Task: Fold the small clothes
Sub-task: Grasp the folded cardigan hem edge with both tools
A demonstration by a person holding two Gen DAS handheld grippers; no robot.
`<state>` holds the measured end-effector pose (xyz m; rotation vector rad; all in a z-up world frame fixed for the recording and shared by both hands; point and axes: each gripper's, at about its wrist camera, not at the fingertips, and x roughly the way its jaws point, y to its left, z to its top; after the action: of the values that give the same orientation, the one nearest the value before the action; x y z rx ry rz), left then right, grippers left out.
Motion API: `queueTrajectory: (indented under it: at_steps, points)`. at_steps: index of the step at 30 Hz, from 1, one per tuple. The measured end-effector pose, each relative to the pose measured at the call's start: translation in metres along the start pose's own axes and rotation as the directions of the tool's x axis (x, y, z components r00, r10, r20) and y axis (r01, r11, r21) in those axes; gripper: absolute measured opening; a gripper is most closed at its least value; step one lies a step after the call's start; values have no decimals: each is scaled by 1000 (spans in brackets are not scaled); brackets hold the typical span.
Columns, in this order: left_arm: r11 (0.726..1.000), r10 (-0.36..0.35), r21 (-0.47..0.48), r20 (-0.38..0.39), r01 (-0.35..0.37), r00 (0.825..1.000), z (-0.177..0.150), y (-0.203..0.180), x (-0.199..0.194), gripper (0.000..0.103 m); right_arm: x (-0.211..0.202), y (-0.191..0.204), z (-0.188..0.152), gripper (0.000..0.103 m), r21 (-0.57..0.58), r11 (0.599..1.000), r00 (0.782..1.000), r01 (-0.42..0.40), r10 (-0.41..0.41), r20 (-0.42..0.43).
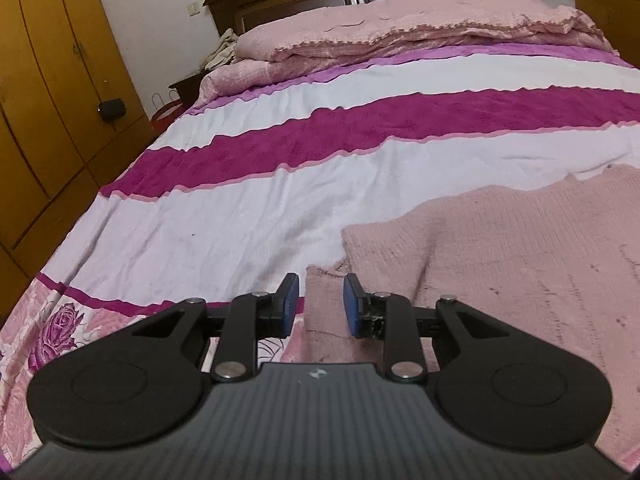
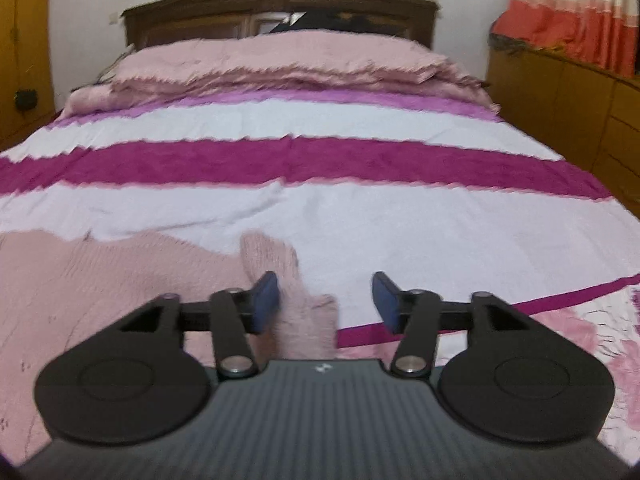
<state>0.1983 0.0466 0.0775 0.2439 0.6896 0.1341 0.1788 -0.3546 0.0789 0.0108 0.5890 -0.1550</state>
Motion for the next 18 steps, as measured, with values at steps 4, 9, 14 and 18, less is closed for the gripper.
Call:
queueTrajectory:
  at_steps: [4, 9, 14, 18]
  points:
    - [997, -80, -15, 28, 81, 996, 1, -1, -13, 32, -18, -2, -1, 55, -11, 999, 998, -39, 40, 50]
    - [993, -69, -94, -13, 68, 998, 9, -1, 5, 40, -25, 12, -1, 55, -78, 995, 995, -67, 73, 68]
    - [974, -168, -159, -47, 159, 985, 4, 13, 5, 41, -15, 13, -7, 55, -64, 994, 995, -91, 93, 22]
    - [991, -123, -57, -65, 120, 990, 7, 34, -9, 42, -10, 16, -19, 55, -65, 994, 996, -91, 91, -17]
